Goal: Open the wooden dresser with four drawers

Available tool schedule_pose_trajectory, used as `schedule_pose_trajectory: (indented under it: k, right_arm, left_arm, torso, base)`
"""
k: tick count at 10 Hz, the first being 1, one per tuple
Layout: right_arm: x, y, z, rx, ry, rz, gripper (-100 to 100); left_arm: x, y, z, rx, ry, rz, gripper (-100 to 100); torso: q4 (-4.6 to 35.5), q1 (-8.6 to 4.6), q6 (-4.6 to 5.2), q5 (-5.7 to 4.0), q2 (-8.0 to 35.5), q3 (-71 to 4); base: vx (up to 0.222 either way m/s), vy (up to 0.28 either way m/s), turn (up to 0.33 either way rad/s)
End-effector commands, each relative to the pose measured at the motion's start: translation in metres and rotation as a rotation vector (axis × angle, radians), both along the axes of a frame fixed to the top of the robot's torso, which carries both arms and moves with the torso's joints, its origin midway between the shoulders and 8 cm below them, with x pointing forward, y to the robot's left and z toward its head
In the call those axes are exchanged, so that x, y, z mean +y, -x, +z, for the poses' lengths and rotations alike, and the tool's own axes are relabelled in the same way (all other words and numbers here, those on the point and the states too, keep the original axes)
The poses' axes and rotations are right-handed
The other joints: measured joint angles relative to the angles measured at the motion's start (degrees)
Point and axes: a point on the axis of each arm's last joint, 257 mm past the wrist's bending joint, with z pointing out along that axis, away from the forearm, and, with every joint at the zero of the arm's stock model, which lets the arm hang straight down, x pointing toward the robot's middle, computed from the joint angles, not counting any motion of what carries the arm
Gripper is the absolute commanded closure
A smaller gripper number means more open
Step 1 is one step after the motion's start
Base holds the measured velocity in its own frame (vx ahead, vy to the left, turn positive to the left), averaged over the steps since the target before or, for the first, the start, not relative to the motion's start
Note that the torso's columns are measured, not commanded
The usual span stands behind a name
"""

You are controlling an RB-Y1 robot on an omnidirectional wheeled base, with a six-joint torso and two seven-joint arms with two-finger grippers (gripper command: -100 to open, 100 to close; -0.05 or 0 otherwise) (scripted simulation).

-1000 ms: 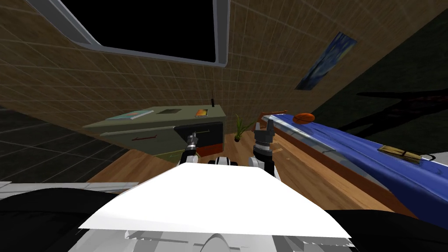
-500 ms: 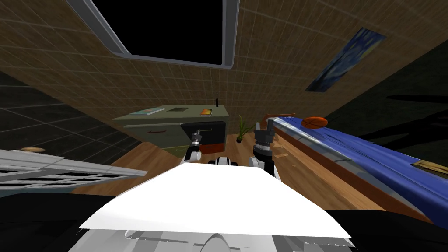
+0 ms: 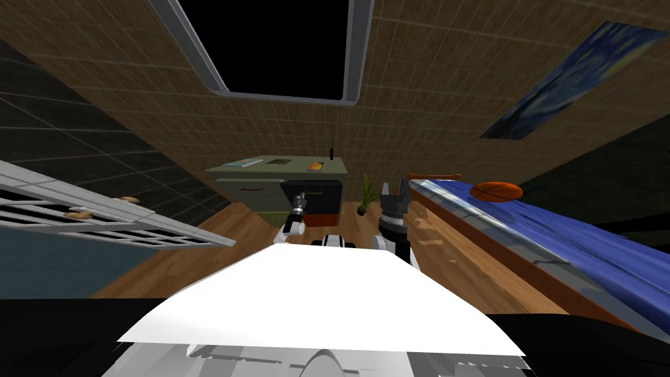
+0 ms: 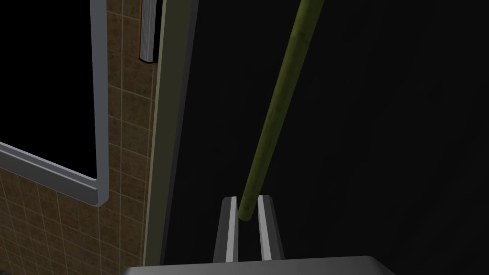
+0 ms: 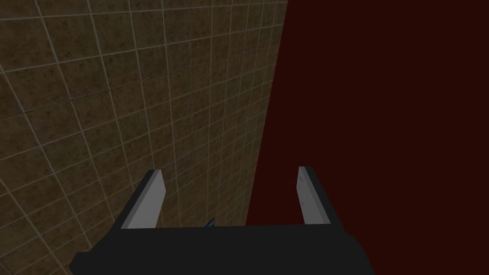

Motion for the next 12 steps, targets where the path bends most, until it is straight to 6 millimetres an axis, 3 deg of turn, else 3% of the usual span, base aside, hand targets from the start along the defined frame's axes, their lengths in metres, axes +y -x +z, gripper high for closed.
schedule_pose_trajectory:
  k: [1,2,3,4,6,7,8,10,11,12]
  right_arm:
    - [0.0,0.0,0.0,0.0,0.0,0.0,0]
    - [0.0,0.0,0.0,0.0,0.0,0.0,0]
    - [0.0,0.0,0.0,0.0,0.0,0.0,0]
    - [0.0,0.0,0.0,0.0,0.0,0.0,0]
    - [0.0,0.0,0.0,0.0,0.0,0.0,0]
    - [0.0,0.0,0.0,0.0,0.0,0.0,0]
    - [0.0,0.0,0.0,0.0,0.0,0.0,0]
    - [0.0,0.0,0.0,0.0,0.0,0.0,0]
    - [0.0,0.0,0.0,0.0,0.0,0.0,0]
    - [0.0,0.0,0.0,0.0,0.0,0.0,0]
  left_arm:
    - [-0.019,-0.02,-0.009,0.019,0.013,-0.048,100]
    - [-0.019,-0.019,-0.018,0.038,0.014,-0.047,100]
    - [-0.038,-0.033,-0.007,0.012,0.014,-0.105,100]
    - [-0.043,-0.043,-0.005,0.009,0.013,-0.114,100]
    - [-0.042,-0.044,-0.019,0.038,0.014,-0.112,100]
    - [-0.059,-0.056,-0.009,0.018,0.01,-0.167,100]
    - [-0.065,-0.065,-0.004,0.013,0.007,-0.176,100]
    - [-0.064,-0.066,-0.018,0.04,0.007,-0.174,100]
    - [-0.08,-0.079,-0.008,0.024,-0.002,-0.227,100]
    - [-0.085,-0.086,0.001,0.009,-0.005,-0.235,100]
  torso:
    - [0.09,0.1,0.03,-0.01,0.07,0.06]
    - [0.04,0.05,0.27,0.02,-0.02,0.01]
    - [-0.06,-0.07,0.37,0.03,-0.12,-0.05]
    - [-0.05,-0.09,0.11,-0.01,0.0,0.0]
    - [0.01,-0.1,0.36,-0.02,0.02,0.03]
    - [-0.08,-0.2,0.42,-0.01,-0.08,-0.04]
    - [-0.02,-0.23,0.24,-0.07,0.07,0.03]
    - [-0.05,-0.18,0.34,-0.05,0.02,0.03]
    - [-0.09,-0.15,0.37,-0.04,-0.13,-0.08]
    - [0.02,-0.14,0.12,-0.09,0.09,0.02]
  base:
    - [-0.028,-0.033,0.023]
    - [-0.009,-0.009,-0.005]
    - [-0.052,-0.032,0.39]
    - [-0.061,-0.03,0.214]
    - [-0.018,-0.017,-0.012]
    - [-0.067,-0.023,0.36]
    - [-0.08,-0.04,0.248]
    - [-0.02,-0.03,0.008]
    - [-0.059,-0.047,0.362]
    - [-0.07,-0.054,0.246]
